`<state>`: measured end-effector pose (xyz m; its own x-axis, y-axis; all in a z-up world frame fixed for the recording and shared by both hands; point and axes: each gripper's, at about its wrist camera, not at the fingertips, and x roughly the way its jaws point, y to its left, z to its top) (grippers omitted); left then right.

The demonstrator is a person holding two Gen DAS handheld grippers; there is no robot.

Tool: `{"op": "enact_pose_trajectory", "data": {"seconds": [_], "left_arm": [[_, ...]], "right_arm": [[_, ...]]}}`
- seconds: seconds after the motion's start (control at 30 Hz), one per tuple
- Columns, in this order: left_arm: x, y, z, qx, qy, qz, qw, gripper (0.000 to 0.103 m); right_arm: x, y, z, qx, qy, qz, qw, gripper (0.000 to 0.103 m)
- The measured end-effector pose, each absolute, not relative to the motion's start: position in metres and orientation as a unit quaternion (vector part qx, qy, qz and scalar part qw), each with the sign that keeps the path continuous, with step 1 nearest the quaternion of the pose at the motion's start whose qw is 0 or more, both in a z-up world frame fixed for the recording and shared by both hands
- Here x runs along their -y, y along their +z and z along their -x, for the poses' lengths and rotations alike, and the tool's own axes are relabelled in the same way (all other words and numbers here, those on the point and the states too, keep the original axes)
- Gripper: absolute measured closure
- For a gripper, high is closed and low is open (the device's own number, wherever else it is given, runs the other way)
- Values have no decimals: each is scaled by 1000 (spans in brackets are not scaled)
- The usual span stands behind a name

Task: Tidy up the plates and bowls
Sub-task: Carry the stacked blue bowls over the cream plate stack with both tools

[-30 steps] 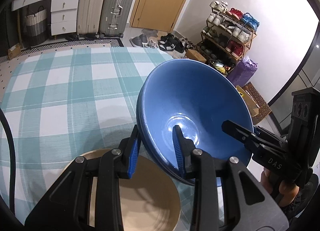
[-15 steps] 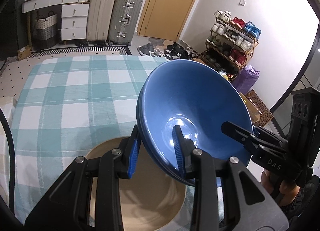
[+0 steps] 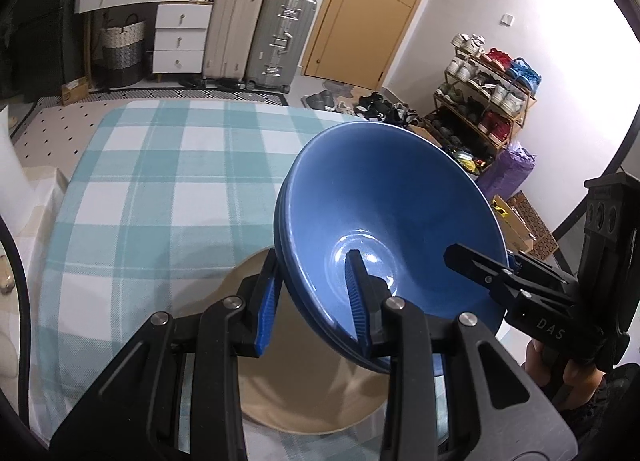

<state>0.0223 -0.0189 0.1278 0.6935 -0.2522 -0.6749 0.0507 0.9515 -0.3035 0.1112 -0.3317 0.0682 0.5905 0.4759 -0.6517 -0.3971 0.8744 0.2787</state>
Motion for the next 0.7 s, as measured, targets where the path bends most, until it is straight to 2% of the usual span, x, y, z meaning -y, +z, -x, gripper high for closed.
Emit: {"op": "enact_pose_trajectory", "data": {"seconds": [0.7], "left_arm": [[-6, 82, -31, -415, -57, 143, 897, 74]], "right_arm": [[294, 39, -115, -418, 252, -29, 872, 63]]}}
